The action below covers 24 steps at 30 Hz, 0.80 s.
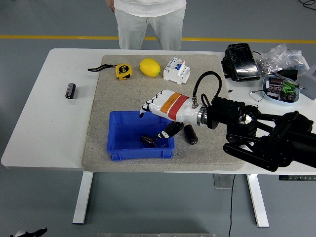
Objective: Pick up the battery,place it into the box
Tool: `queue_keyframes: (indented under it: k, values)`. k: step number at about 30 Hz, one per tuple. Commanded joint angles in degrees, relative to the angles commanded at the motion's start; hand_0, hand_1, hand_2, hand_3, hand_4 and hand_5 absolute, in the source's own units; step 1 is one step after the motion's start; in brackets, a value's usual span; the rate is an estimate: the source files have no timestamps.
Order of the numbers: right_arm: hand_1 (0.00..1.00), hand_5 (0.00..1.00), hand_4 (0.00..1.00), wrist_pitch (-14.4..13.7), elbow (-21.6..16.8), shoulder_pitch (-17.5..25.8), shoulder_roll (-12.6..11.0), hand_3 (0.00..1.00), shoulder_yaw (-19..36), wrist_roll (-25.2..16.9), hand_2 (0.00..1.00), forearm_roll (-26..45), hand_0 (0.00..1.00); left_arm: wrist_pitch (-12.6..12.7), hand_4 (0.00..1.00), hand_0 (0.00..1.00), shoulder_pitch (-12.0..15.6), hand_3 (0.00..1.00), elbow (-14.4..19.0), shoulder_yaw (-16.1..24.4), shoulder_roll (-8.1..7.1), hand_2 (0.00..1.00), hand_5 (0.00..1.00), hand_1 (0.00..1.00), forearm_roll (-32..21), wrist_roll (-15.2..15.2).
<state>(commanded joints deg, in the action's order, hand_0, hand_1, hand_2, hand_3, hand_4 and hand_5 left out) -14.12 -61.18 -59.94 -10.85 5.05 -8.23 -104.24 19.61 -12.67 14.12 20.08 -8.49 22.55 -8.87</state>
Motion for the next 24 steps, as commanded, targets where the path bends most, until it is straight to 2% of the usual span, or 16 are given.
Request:
queue_keyframes:
  k: [1, 2, 8, 11, 13, 14, 18, 24]
  values:
    - [0.681, 0.276, 0.916, 0.06, 0.02, -0.01, 0.02, 0.763, 0.05, -0.07, 0.775, 0.08, 0.666, 0.0, 0.64, 0.692, 0.0, 0.621, 0.0, -0.01, -0.02, 0.725, 0.484, 0.638, -0.05, 0.02]
    - [0.713, 0.279, 0.93, 0.07, -0.01, -0.01, 0.03, 0.812, 0.11, -0.09, 0.798, 0.09, 0.718, 0.01, 0.64, 0.691, 0.0, 0.622, 0.0, -0.02, -0.03, 0.722, 0.483, 0.634, -0.08, 0.02]
    - [0.708, 0.28, 0.931, 0.55, -1.15, -0.04, -0.82, 0.811, 1.11, -0.12, 0.79, -0.7, 0.709, 0.01, 0.641, 0.692, -0.01, 0.621, -0.02, 0.0, -0.06, 0.723, 0.484, 0.632, -0.12, -0.07]
    - [0.708, 0.28, 0.931, 1.33, -2.54, -0.01, -2.77, 0.811, 3.0, -0.04, 0.79, -1.49, 0.709, 0.04, 0.641, 0.692, -0.01, 0.621, -0.05, -0.07, -0.1, 0.723, 0.484, 0.632, -0.25, -0.03]
    - [0.708, 0.28, 0.931, 2.15, -3.71, 0.1, -4.9, 0.811, 4.89, -0.14, 0.79, -1.79, 0.709, 0.05, 0.641, 0.692, 0.07, 0.621, -0.08, -0.21, -0.18, 0.723, 0.484, 0.632, -0.55, 0.12]
    - [0.678, 0.28, 0.948, 2.43, -3.99, 0.13, -5.6, 0.781, 5.44, -0.2, 0.743, -1.84, 0.663, 0.05, 0.64, 0.687, 0.09, 0.622, -0.1, -0.23, -0.21, 0.72, 0.482, 0.628, -0.63, 0.16]
    - [0.678, 0.28, 0.948, 4.25, -4.03, 0.26, -8.8, 0.781, 7.6, -0.71, 0.743, -1.76, 0.663, 0.08, 0.64, 0.687, 0.09, 0.622, -0.14, -0.3, -0.27, 0.72, 0.482, 0.628, -0.65, 0.19]
    - [0.681, 0.295, 0.963, 6.73, -0.98, 0.62, -10.1, 0.777, 5.46, -2.07, 0.741, -3.3, 0.682, 0.06, 0.64, 0.687, 0.09, 0.622, -0.15, -0.1, -0.16, 0.722, 0.483, 0.628, -0.32, 0.0]
